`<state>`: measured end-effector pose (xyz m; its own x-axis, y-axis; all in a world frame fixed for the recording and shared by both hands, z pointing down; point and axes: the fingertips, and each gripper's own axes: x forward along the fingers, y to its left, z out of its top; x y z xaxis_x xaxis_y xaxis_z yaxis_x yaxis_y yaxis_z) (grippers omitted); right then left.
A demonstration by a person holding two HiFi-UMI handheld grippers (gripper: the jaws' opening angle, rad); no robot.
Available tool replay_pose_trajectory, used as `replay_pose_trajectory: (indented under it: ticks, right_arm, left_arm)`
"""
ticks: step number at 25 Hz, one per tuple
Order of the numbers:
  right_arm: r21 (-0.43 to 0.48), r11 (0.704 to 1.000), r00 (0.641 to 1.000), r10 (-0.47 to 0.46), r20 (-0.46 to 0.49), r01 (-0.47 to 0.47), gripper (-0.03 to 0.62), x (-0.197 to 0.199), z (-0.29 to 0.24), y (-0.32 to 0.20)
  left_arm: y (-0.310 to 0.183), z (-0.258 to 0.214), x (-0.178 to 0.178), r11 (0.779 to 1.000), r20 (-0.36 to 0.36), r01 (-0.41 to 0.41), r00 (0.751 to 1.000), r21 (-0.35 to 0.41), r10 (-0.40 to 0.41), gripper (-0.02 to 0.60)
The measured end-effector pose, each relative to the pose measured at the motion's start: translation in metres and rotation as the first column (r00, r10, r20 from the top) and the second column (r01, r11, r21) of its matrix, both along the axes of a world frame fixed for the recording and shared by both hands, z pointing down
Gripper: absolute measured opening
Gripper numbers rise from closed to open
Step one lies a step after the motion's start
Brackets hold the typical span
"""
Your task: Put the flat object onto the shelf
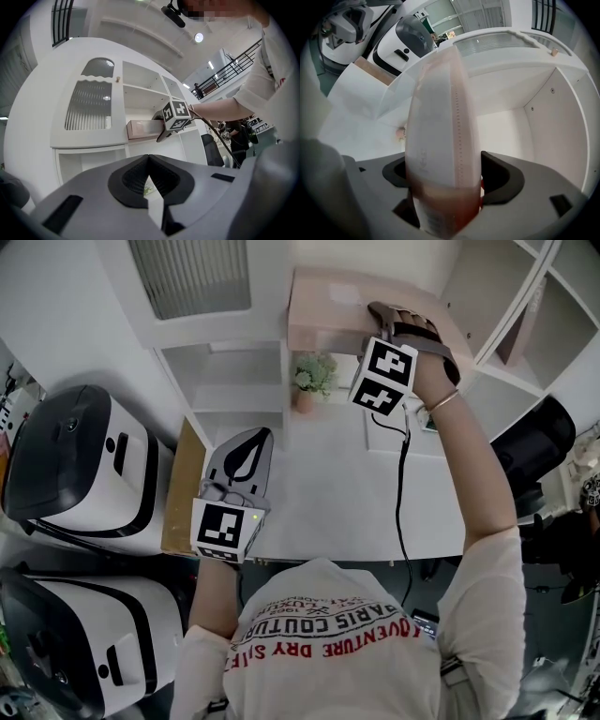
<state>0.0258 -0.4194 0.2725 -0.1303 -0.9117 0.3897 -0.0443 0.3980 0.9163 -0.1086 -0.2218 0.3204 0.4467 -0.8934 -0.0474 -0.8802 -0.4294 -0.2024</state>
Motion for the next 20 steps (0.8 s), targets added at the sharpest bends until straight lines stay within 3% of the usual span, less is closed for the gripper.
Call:
replay_pose_trajectory:
  ticks: [9,13,20]
  right_arm:
    - [-0.033,0.999,1.0,-0.007,0.022,0.008,0.408,-0.004,0.001,-0.031]
    - [-0.043,0.999,0.998,-0.027,0.055,0.029,0.472,-0.009,0.001,-0.043]
    - [-0.088,0.996,0.999,-0.025,0.047,0.029,0.515,-0.011,0.007,-0.054]
  left_arm:
    - [-0.02,-0.002,-0.003,1.0,0.011,0.027,1.0,0.01,-0.028,0.011]
    - [-0.026,-0.002,-0.003,0.999,0.013,0.035,0.999,0.01,-0.035,0.011]
    - [-0.036,-0.006,-0.01,0.997,0.021,0.07,0.997,0.024,-0.07,0.011]
